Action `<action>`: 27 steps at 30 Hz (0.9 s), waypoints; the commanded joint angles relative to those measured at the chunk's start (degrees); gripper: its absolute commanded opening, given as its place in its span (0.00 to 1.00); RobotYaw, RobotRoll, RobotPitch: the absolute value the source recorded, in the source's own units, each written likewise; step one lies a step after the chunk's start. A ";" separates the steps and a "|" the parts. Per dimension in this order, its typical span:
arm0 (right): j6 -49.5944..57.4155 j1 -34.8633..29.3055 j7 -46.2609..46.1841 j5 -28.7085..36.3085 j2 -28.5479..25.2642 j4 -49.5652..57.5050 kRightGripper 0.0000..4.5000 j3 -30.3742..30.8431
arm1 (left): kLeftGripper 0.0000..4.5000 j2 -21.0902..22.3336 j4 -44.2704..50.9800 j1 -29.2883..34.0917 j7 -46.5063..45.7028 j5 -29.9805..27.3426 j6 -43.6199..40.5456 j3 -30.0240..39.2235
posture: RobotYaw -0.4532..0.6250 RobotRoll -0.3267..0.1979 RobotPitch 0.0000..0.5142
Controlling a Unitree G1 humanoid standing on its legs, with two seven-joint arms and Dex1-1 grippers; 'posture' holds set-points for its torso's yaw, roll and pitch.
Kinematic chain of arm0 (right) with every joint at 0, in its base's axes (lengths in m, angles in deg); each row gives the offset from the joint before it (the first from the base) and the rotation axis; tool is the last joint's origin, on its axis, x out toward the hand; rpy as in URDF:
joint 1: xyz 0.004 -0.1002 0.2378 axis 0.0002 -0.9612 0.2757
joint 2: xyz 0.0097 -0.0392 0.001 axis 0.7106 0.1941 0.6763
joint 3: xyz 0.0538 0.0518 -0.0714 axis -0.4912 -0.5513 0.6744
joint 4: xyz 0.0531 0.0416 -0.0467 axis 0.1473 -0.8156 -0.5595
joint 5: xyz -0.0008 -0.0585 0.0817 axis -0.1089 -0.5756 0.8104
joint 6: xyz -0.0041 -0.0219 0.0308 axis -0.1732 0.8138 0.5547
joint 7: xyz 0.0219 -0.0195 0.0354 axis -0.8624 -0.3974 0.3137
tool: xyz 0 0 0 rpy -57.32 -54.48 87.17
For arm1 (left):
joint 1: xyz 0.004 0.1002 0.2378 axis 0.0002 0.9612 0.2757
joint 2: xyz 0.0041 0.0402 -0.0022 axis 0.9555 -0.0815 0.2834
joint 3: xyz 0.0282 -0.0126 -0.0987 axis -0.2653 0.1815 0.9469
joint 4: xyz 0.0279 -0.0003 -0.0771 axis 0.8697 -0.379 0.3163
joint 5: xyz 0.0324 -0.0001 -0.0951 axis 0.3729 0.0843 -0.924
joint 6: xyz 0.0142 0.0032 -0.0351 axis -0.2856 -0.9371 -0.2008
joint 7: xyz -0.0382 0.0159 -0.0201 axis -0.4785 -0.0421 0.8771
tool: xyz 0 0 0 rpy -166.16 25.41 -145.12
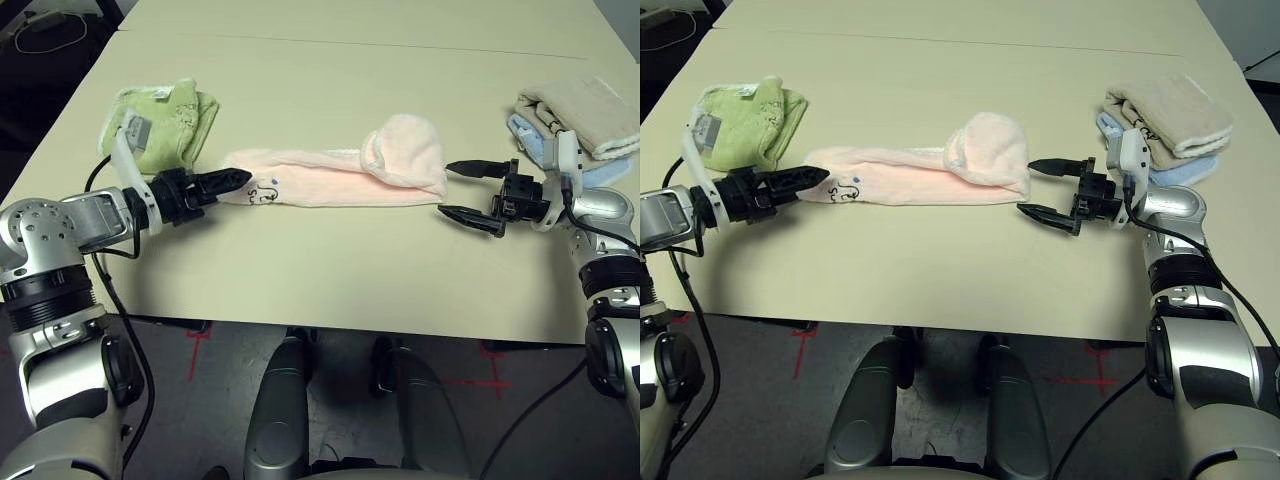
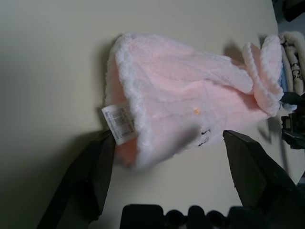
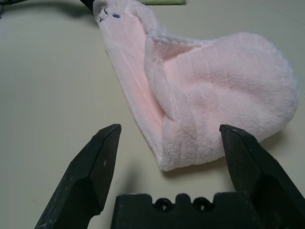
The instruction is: Fold the towel and set it aside.
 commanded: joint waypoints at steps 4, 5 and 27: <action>-0.75 -1.23 0.24 -0.22 -0.94 0.99 1.00 -0.06 | 1.00 5.30 -2.11 1.30 2.54 2.70 2.12 -2.86 | 0.55 0.62 0.49; -0.74 -1.27 0.26 -0.21 -0.93 1.03 1.00 -0.05 | 1.00 6.20 -2.39 1.02 2.96 2.94 2.50 -2.95 | 0.55 0.62 0.49; -0.78 -0.78 0.30 -0.31 -1.26 1.15 1.00 -0.04 | 1.00 -4.06 3.78 2.28 -1.01 -0.44 -9.77 1.71 | 0.54 0.62 0.49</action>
